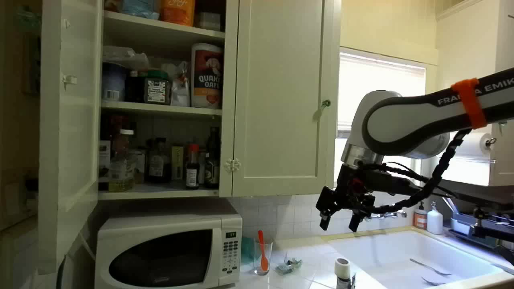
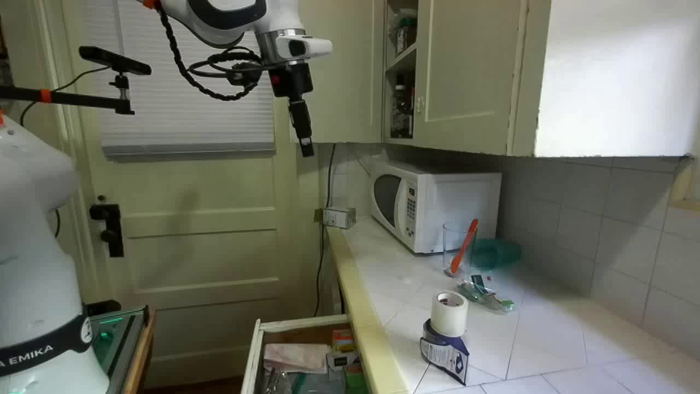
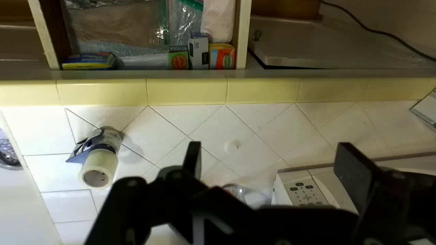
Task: Move the blue cup forward
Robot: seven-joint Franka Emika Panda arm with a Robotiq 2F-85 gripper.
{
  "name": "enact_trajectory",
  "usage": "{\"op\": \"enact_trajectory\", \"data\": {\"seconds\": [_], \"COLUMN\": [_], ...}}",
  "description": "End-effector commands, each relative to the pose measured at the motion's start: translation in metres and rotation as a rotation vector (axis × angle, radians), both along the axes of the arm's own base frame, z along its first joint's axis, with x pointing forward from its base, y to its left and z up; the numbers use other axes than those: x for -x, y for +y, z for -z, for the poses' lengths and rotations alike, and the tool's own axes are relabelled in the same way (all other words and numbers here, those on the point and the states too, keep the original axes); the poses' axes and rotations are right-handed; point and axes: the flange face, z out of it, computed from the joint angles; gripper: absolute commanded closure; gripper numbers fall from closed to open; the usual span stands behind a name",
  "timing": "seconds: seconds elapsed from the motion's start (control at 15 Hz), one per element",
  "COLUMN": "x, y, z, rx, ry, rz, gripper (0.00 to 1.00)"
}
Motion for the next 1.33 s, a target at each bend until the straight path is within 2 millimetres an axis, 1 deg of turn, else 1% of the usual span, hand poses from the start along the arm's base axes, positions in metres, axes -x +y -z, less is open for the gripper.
{"op": "enact_trajectory", "data": {"seconds": [0.0, 0.93, 1.0, 1.13, 1.27], "x": [0.0, 0.0, -0.001, -0.008, -0.016], "y": [0.0, 0.0, 0.004, 0.01, 0.02], "z": [0.0, -0.001, -0.005, -0.006, -0.006], "rx": [0.0, 0.0, -0.006, 0.056, 0.081], "ry": [0.001, 0.0, -0.08, -0.191, -0.305], "rz": [0.0, 0.0, -0.007, 0.01, 0.017], "gripper": [0.0, 0.0, 0.0, 0.0, 0.0]}}
